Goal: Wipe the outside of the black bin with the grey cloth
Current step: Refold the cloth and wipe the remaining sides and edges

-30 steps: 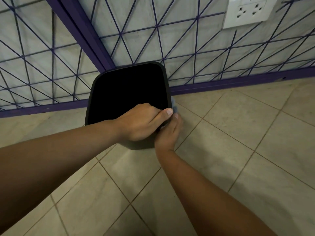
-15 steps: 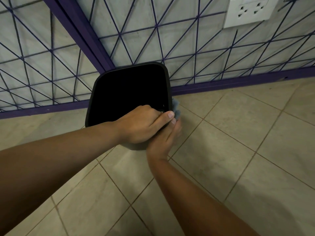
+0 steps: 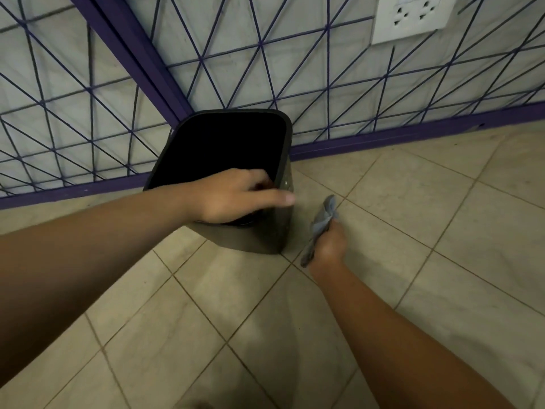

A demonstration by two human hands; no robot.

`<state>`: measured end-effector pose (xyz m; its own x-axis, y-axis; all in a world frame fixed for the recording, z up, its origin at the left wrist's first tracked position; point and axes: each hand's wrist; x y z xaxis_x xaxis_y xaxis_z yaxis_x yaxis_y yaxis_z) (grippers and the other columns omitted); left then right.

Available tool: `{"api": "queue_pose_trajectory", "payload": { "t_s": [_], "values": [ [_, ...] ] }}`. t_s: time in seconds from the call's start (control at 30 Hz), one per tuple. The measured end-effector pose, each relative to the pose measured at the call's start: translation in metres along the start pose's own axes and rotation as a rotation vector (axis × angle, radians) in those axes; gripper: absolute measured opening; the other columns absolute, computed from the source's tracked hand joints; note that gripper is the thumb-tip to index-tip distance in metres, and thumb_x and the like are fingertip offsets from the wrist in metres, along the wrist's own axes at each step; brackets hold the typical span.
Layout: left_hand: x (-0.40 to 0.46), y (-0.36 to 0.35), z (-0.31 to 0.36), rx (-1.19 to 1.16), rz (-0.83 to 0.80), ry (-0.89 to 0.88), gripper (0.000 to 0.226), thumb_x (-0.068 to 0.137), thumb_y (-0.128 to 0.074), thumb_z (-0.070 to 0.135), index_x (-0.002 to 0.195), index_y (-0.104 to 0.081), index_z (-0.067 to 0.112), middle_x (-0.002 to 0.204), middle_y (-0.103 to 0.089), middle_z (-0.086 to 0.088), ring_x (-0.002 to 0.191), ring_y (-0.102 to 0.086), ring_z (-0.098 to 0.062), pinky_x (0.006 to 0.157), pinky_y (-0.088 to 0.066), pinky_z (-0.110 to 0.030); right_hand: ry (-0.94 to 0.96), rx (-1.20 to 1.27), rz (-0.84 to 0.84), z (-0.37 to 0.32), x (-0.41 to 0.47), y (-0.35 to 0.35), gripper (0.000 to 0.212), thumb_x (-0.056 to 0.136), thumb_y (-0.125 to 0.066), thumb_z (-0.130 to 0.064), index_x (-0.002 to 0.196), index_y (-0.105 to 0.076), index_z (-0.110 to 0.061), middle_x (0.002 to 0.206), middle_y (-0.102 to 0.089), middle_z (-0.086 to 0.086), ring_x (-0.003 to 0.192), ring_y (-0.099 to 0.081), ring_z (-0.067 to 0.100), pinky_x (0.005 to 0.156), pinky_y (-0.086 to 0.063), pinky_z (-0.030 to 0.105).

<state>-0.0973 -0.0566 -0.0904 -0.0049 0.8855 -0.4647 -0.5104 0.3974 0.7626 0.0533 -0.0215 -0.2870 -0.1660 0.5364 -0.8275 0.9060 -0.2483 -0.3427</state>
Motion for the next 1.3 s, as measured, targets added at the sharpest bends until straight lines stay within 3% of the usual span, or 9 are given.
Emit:
{"api": "queue_pose_trajectory", "payload": {
  "t_s": [0.1, 0.2, 0.3, 0.4, 0.57, 0.77, 0.93, 1.07, 1.3],
  "values": [
    [0.014, -0.015, 0.021, -0.134, 0.028, 0.091, 0.11, 0.064, -0.047, 0.091, 0.146, -0.041, 0.018, 0.143, -0.053, 0.0, 0.13, -0.05, -0.019, 0.111, -0.039, -0.04, 0.024, -0.069, -0.075, 0.02, -0.013, -0.017, 0.063, 0.108, -0.042, -0.049, 0.151, -0.047, -0.003, 0.149, -0.055, 0.021, 0.134, -0.055, 0.043, 0.113, -0.045, 0.054],
    [0.021, -0.03, 0.023, -0.172, 0.068, 0.069, 0.068, 0.097, -0.042, 0.059, 0.145, -0.039, 0.013, 0.141, -0.053, -0.002, 0.13, -0.049, -0.019, 0.113, -0.036, -0.039, 0.079, -0.156, -0.207, 0.047, -0.022, -0.036, 0.053, 0.112, -0.029, -0.052, 0.148, -0.047, -0.018, 0.109, -0.064, 0.015, 0.071, -0.058, 0.019, 0.064, -0.049, 0.03],
    [0.018, -0.029, 0.019, -0.142, 0.089, 0.055, 0.046, 0.103, -0.041, 0.043, 0.137, -0.048, 0.012, 0.132, -0.059, -0.005, 0.122, -0.053, -0.022, 0.109, -0.039, -0.042, 0.087, -0.266, -0.142, 0.058, -0.017, -0.045, 0.056, 0.111, -0.022, -0.056, 0.142, -0.048, -0.017, 0.076, -0.059, 0.013, 0.045, -0.046, 0.015, 0.044, -0.037, 0.022],
    [0.016, -0.027, 0.015, -0.157, 0.116, 0.034, 0.036, 0.105, -0.039, 0.036, 0.127, -0.054, 0.011, 0.122, -0.062, -0.007, 0.114, -0.057, -0.023, 0.106, -0.041, -0.043, 0.12, -0.201, -0.123, 0.059, -0.007, -0.055, 0.054, 0.11, -0.023, -0.053, 0.144, -0.049, -0.021, 0.115, -0.067, 0.019, 0.05, -0.058, 0.008, 0.047, -0.045, 0.022],
    [0.016, -0.028, 0.011, -0.214, 0.126, 0.011, 0.032, 0.105, -0.041, 0.032, 0.119, -0.058, 0.009, 0.113, -0.066, -0.008, 0.107, -0.06, -0.021, 0.103, -0.044, -0.046, 0.261, -0.048, -0.125, 0.072, -0.034, -0.068, 0.056, 0.101, -0.033, -0.051, 0.147, -0.049, -0.023, 0.124, -0.061, 0.01, 0.096, -0.054, 0.017, 0.076, -0.042, 0.029],
    [0.017, -0.027, 0.009, -0.213, 0.132, 0.007, 0.033, 0.103, -0.041, 0.036, 0.118, -0.058, 0.012, 0.112, -0.066, -0.005, 0.107, -0.06, -0.02, 0.102, -0.045, -0.045, 0.181, -0.031, -0.039, 0.053, -0.018, -0.07, 0.042, 0.113, -0.034, -0.035, 0.142, -0.056, -0.015, 0.128, -0.067, 0.013, 0.096, -0.062, 0.022, 0.079, -0.048, 0.032],
    [0.019, -0.028, 0.008, -0.224, 0.132, 0.012, 0.035, 0.102, -0.042, 0.036, 0.12, -0.057, 0.011, 0.114, -0.066, -0.005, 0.109, -0.061, -0.019, 0.103, -0.045, -0.043, 0.316, -0.02, -0.116, 0.072, -0.045, -0.072, 0.064, 0.093, -0.037, -0.059, 0.143, -0.053, -0.022, 0.13, -0.065, 0.013, 0.106, -0.055, 0.022, 0.092, -0.041, 0.039],
    [0.018, -0.027, 0.009, -0.205, 0.138, 0.014, 0.037, 0.102, -0.041, 0.038, 0.124, -0.056, 0.012, 0.116, -0.065, -0.003, 0.112, -0.059, -0.018, 0.105, -0.044, -0.041, 0.175, -0.018, -0.008, 0.05, -0.017, -0.068, 0.041, 0.114, -0.032, -0.032, 0.14, -0.057, -0.012, 0.132, -0.067, 0.014, 0.113, -0.063, 0.028, 0.095, -0.052, 0.041],
    [0.019, -0.027, 0.007, -0.206, 0.142, 0.0, 0.036, 0.102, -0.04, 0.038, 0.119, -0.058, 0.011, 0.111, -0.067, -0.006, 0.106, -0.061, -0.019, 0.102, -0.045, -0.045, 0.244, 0.054, -0.088, 0.067, -0.051, -0.077, 0.06, 0.096, -0.034, -0.051, 0.144, -0.052, -0.018, 0.132, -0.064, 0.016, 0.108, -0.053, 0.026, 0.092, -0.041, 0.04]
  ]
}}
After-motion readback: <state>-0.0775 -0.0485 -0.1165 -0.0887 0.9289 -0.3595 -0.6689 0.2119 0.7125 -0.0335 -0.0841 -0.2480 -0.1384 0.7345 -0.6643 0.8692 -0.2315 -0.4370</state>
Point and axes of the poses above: each hand's wrist, its own x-axis towards the middle knuckle, its own y-axis out of the back of the hand, z = x × y
